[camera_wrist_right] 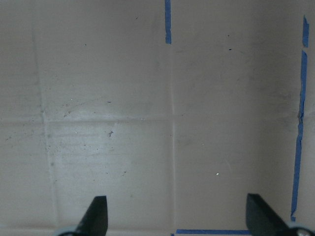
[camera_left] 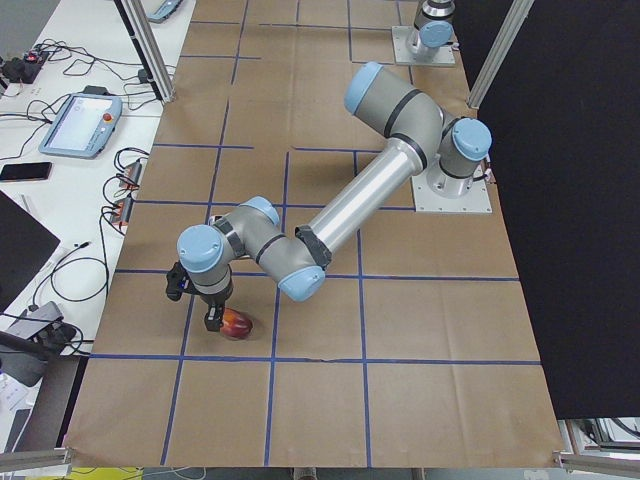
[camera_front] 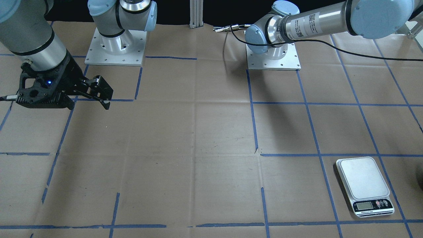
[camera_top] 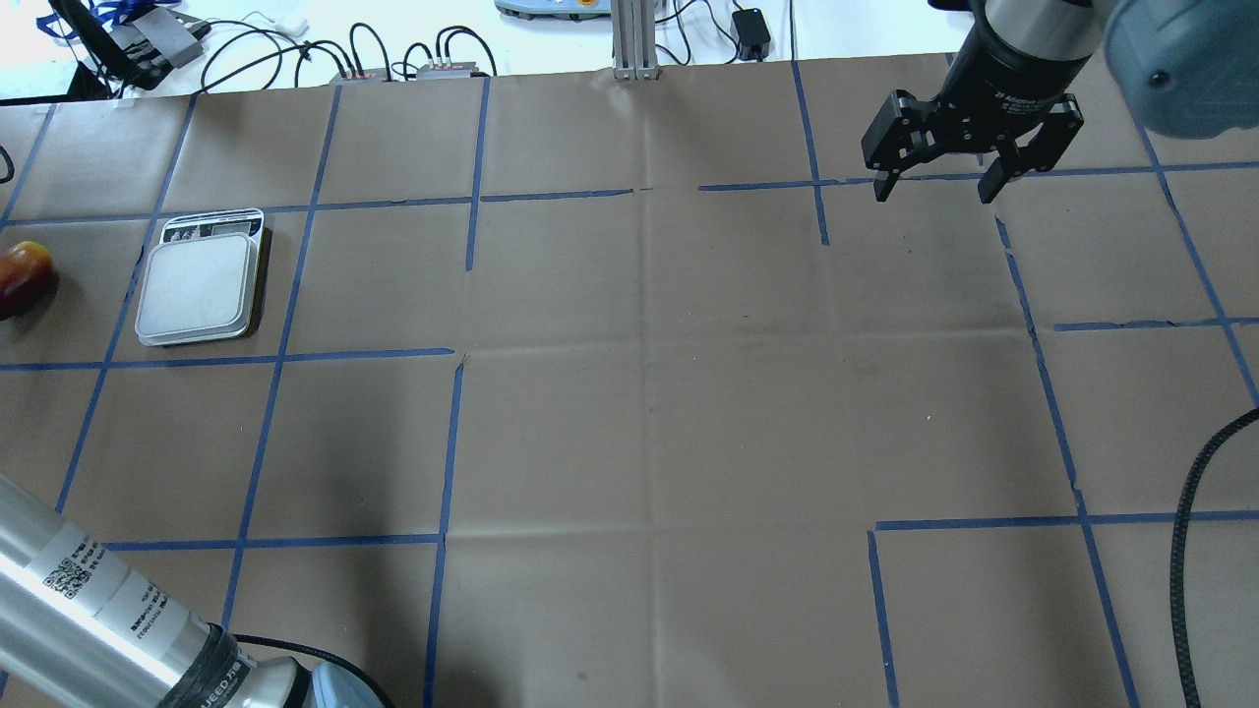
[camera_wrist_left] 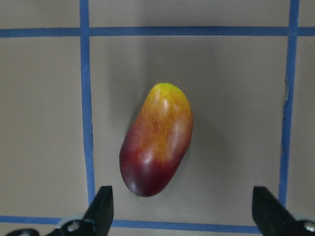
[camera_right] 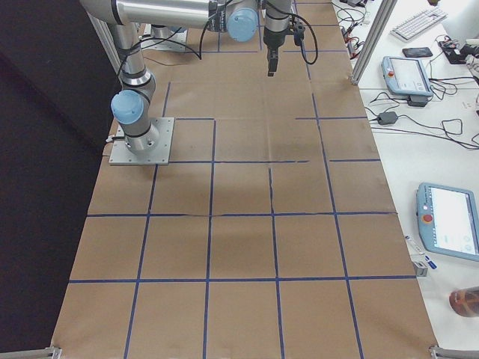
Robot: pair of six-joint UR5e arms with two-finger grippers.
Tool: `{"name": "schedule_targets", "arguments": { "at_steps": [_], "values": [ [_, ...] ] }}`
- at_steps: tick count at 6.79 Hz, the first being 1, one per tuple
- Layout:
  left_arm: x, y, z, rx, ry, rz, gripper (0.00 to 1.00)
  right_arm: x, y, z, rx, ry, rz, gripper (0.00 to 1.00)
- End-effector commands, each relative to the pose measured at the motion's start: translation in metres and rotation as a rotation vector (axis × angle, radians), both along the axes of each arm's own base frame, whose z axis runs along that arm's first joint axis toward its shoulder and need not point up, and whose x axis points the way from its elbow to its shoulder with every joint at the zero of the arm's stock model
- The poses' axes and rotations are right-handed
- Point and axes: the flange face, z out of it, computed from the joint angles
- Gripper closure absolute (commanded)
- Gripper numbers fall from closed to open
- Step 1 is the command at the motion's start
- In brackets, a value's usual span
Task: Weigh mango
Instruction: 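Lower the left gripper and close it around the mango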
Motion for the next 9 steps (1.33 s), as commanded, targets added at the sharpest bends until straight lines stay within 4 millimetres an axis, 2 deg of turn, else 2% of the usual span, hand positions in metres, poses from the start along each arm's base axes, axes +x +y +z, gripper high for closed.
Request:
{"name": "schedule_targets", "arguments": {
  "at_steps": [1,2,3,6,8,9],
  "values": [
    [0.001,-0.018,-0.048,0.020,0.037,-0.029,0.00,0.000,0.000,0.000,0.000,-0.002,0.000,0.00],
    [-0.021,-0.033,-0.057,0.028,0.040,-0.061,0.00,0.000,0.000,0.000,0.000,0.000,0.000,0.00],
    [-0.029,-0.037,-0.064,0.037,0.041,-0.079,0.00,0.000,0.000,0.000,0.000,0.000,0.000,0.00],
    [-0.015,-0.029,-0.082,0.058,0.046,-0.085,0.00,0.000,0.000,0.000,0.000,0.000,0.000,0.00],
    [0.006,-0.013,-0.081,0.100,0.004,-0.077,0.00,0.000,0.000,0.000,0.000,0.000,0.000,0.00],
    [0.010,-0.010,-0.083,0.103,0.006,-0.087,0.00,0.000,0.000,0.000,0.000,0.000,0.000,0.00]
  ]
}}
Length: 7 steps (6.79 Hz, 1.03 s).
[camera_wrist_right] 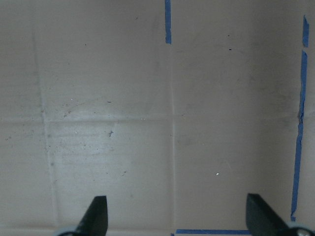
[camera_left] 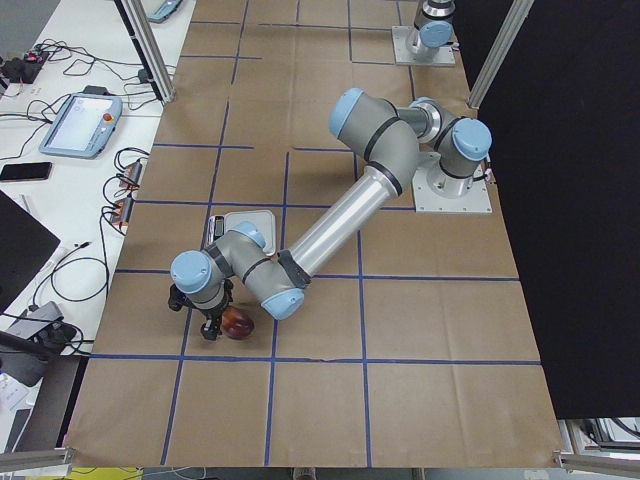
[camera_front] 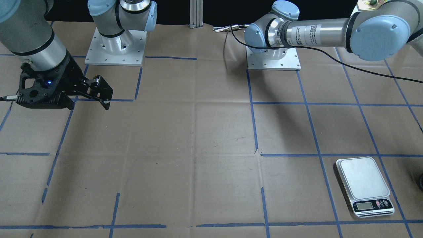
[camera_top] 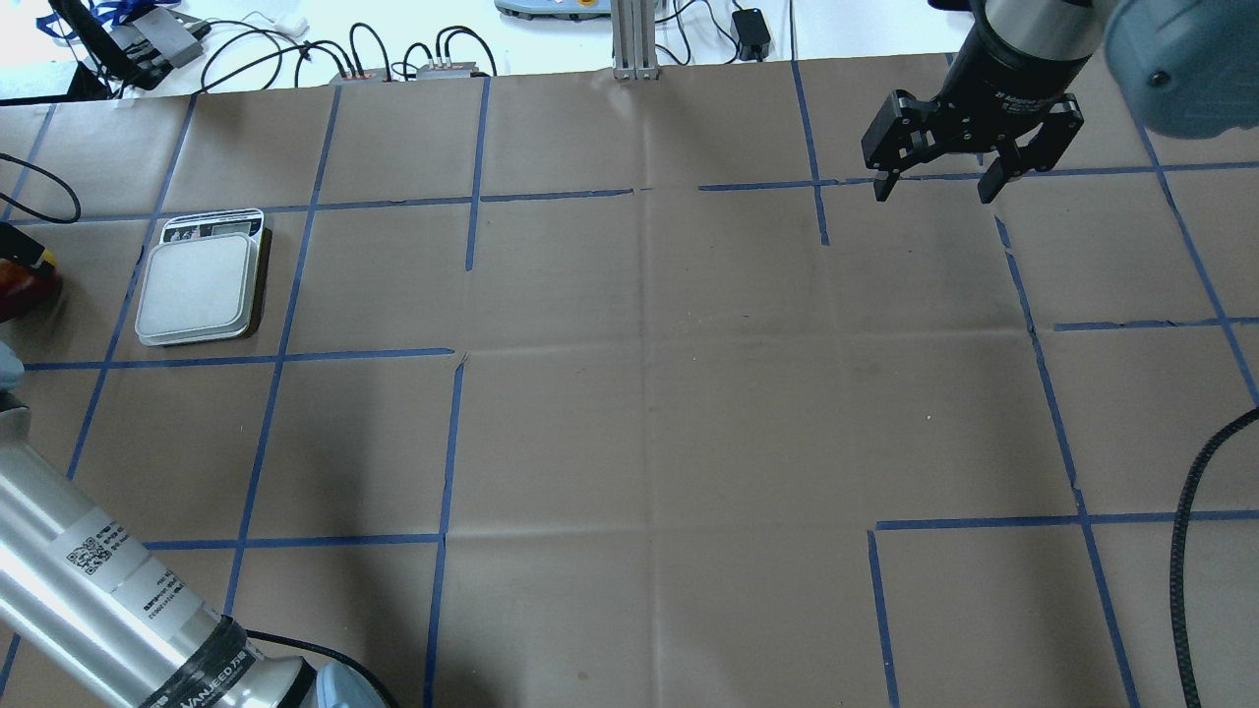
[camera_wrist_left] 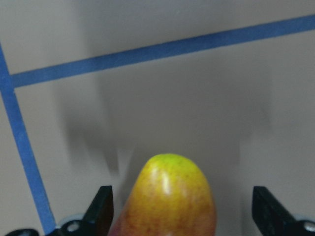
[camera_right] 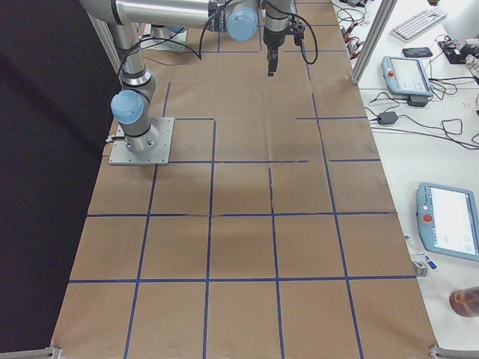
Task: Weigh mango
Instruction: 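Lower the left gripper and close it around the mango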
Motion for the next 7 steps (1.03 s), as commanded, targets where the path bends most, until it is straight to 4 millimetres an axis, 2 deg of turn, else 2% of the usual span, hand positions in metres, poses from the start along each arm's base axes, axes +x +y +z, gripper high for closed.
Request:
{"name": "schedule_targets", "arguments": {
  "at_steps": [1,3,4,7],
  "values": [
    [0.008,0.006,-0.007,0.018,-0.003,-0.006,0.00,0.000,0.000,0.000,0.000,0.000,0.000,0.00],
    [0.008,0.006,-0.019,0.029,0.006,-0.006,0.00,0.000,0.000,0.000,0.000,0.000,0.000,0.00],
    [0.008,0.006,-0.018,0.028,0.005,-0.006,0.01,0.000,0.000,0.000,0.000,0.000,0.000,0.00],
    [0.011,0.010,-0.019,0.072,-0.026,-0.006,0.19,0.000,0.000,0.000,0.000,0.000,0.000,0.00]
  ]
}}
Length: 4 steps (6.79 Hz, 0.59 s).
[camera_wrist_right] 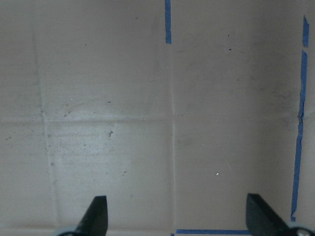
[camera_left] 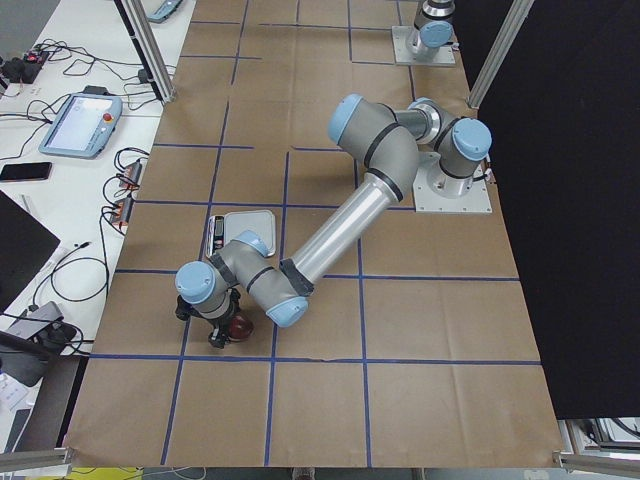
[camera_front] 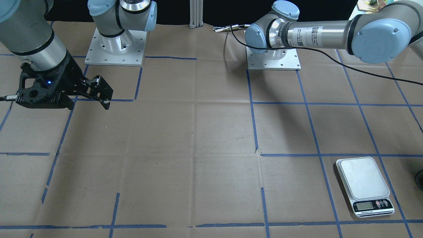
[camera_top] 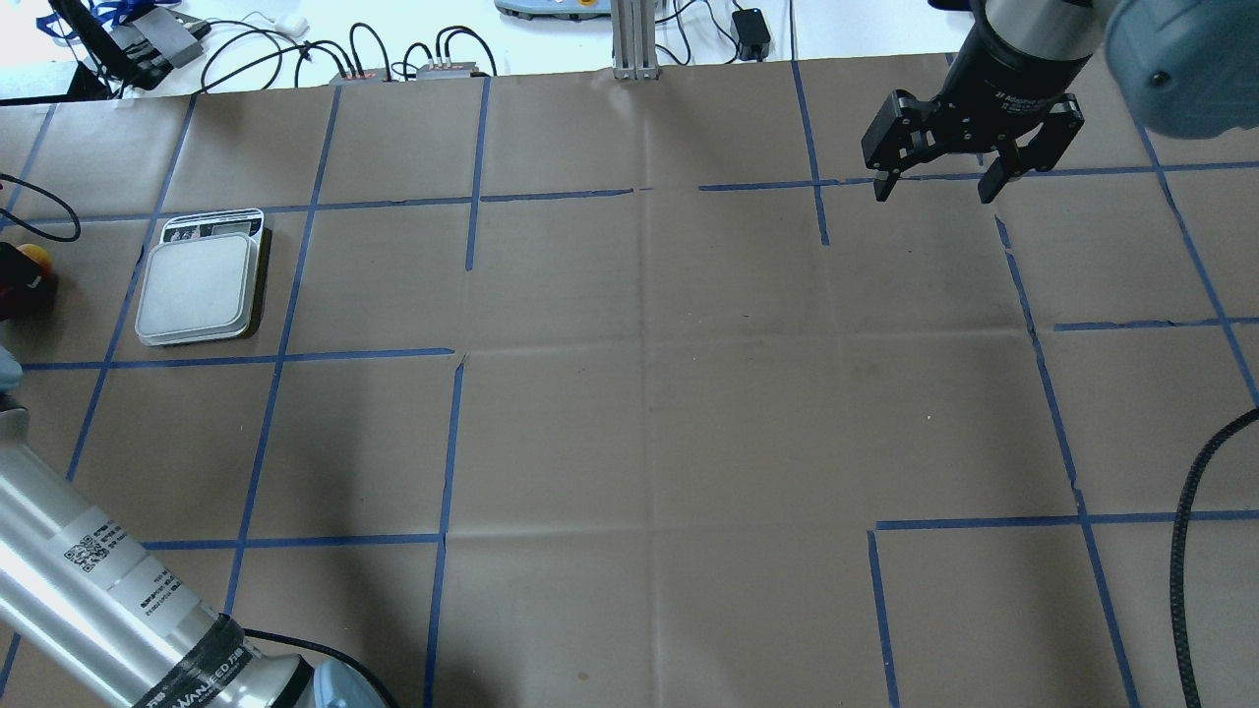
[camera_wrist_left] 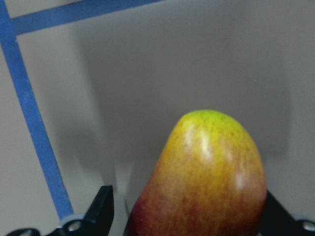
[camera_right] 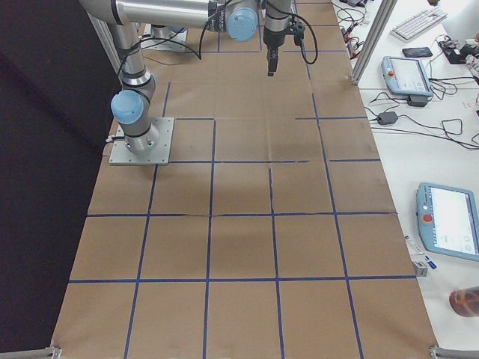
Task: Weigh mango
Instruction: 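Lift the mango with the left gripper and carry it over the scale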
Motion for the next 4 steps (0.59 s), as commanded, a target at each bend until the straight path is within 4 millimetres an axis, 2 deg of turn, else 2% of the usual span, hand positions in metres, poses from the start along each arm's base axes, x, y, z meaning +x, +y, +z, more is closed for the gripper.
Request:
{"name": "schedule_targets", "arguments": {
  "at_steps": [1,3,4],
  "values": [
    [0.0015,0.0025,-0.0003,0.026,-0.015,0.001,0.27,0.0000,0.0000,0.0000,0.000,0.000,0.000,0.00],
    [0.0014,0.0027,0.0008,0.026,-0.015,0.007,0.47,0.0000,0.0000,0.0000,0.000,0.000,0.000,0.00],
    [0.0022,0.0018,0.0087,0.017,-0.024,0.012,0.53,0.0002,0.0000,0.0000,0.000,-0.002,-0.002,0.00]
  ]
}}
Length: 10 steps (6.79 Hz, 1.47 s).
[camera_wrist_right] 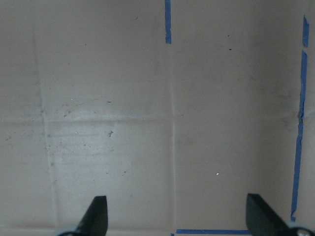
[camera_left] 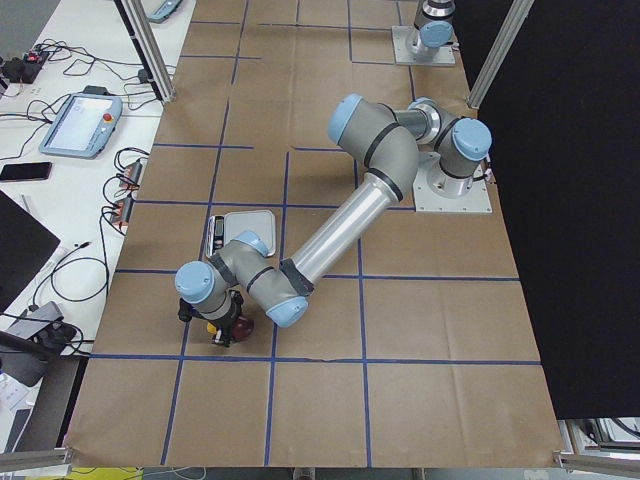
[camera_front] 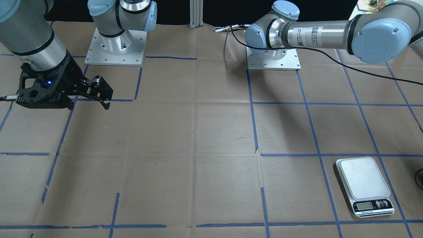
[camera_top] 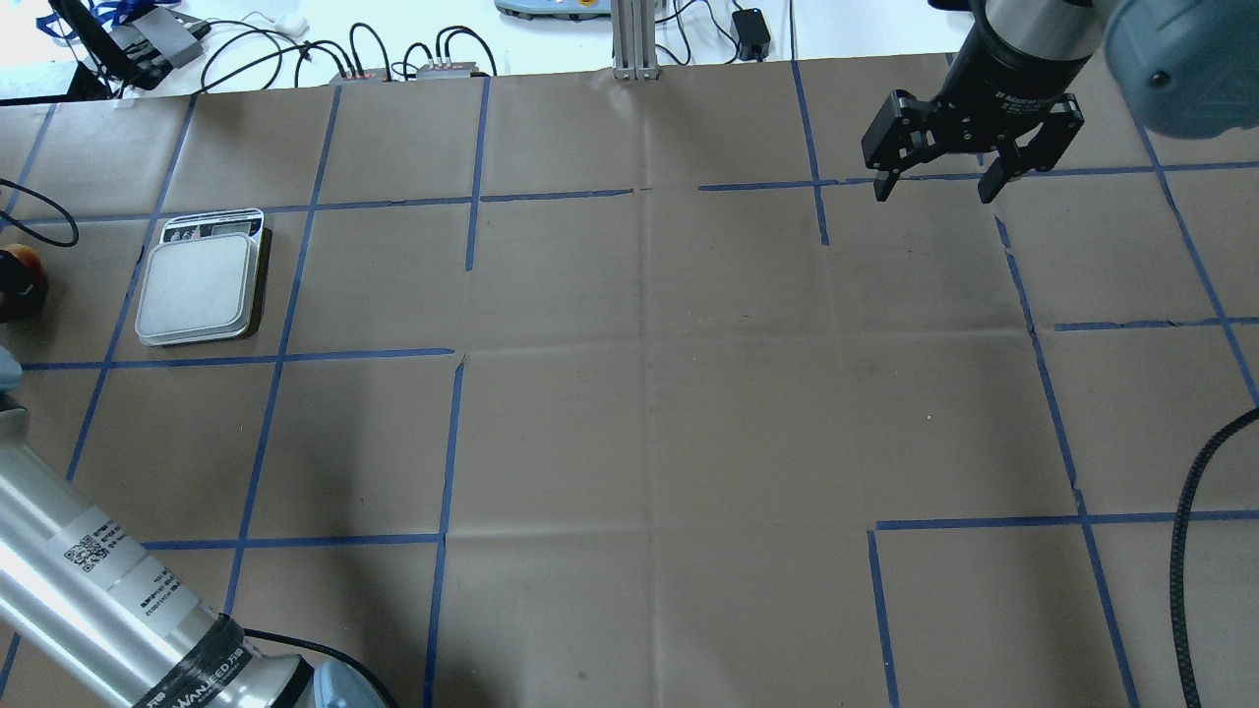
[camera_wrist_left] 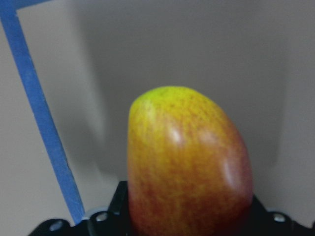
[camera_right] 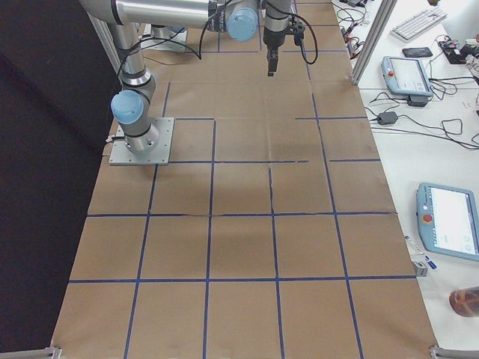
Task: Weigh mango
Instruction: 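Lift the mango with the left gripper and carry it over the scale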
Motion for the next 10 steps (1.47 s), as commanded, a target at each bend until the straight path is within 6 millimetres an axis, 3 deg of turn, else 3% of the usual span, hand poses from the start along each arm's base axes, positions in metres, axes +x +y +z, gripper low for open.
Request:
{"name": "schedule_targets", "arguments": {
  "at_steps": [1,3,4,5,6,7,8,10],
  "values": [
    [0.001,-0.001,0.024,-0.024,-0.025,0.008,0.55,0.000,0.000,0.000,0.000,0.000,0.000,0.00],
    [-0.002,0.000,0.085,-0.066,-0.065,0.044,0.55,0.000,0.000,0.000,0.000,0.000,0.000,0.00],
    [-0.024,-0.005,0.097,-0.070,-0.061,0.146,0.56,0.000,0.000,0.000,0.000,0.000,0.000,0.00],
    [-0.079,-0.030,0.116,-0.075,-0.049,0.169,0.56,0.000,0.000,0.000,0.000,0.000,0.000,0.00],
    [-0.143,-0.054,0.113,-0.056,-0.038,0.204,0.56,0.000,0.000,0.000,0.000,0.000,0.000,0.00],
    [-0.196,-0.058,0.116,-0.042,-0.030,0.231,0.58,0.000,0.000,0.000,0.000,0.000,0.000,0.00],
    [-0.227,-0.043,0.121,-0.020,-0.019,0.255,0.60,0.000,0.000,0.000,0.000,0.000,0.000,0.00],
    [-0.268,-0.017,0.084,-0.012,-0.015,0.288,0.61,0.000,0.000,0.000,0.000,0.000,0.000,0.00]
  ]
}}
